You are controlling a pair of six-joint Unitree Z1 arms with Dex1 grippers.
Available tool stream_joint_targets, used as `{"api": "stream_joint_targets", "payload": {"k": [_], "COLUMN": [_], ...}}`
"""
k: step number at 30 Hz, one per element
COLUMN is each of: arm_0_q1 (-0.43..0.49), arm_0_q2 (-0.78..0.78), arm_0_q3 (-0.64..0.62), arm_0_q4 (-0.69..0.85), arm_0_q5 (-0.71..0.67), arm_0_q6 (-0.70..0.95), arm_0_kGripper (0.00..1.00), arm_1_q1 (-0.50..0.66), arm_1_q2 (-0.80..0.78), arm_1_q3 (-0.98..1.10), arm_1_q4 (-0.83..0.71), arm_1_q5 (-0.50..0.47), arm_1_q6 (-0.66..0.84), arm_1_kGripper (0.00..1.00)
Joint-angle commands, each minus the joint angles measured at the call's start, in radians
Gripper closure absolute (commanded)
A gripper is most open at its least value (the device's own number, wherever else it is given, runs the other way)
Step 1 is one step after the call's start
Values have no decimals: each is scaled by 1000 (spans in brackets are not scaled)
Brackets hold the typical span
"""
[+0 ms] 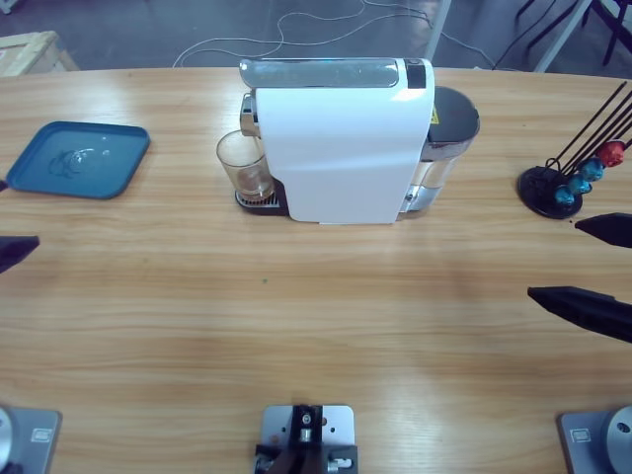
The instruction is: Pour coffee
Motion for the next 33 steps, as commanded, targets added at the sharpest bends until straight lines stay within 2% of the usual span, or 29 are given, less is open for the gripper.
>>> {"api": "stream_joint_targets", "payload": {"k": [1, 33], "arm_0_q1": [6, 6], "arm_0_q2": [17, 26], "arm_0_q3": [7, 9], "arm_0_q4": [19, 17], "arm_0_q5": [14, 15], "arm_0_q6": [-5, -6], "arm_0_kGripper": [101, 69], "arm_1_q1": [9, 9], "arm_1_q2": [-16, -18], "arm_1_q3": [39, 42], "arm_1_q4": [2, -1], "arm_1_q5": [17, 23], "arm_1_q6": [-11, -7], "arm_1_kGripper": [0, 0]}}
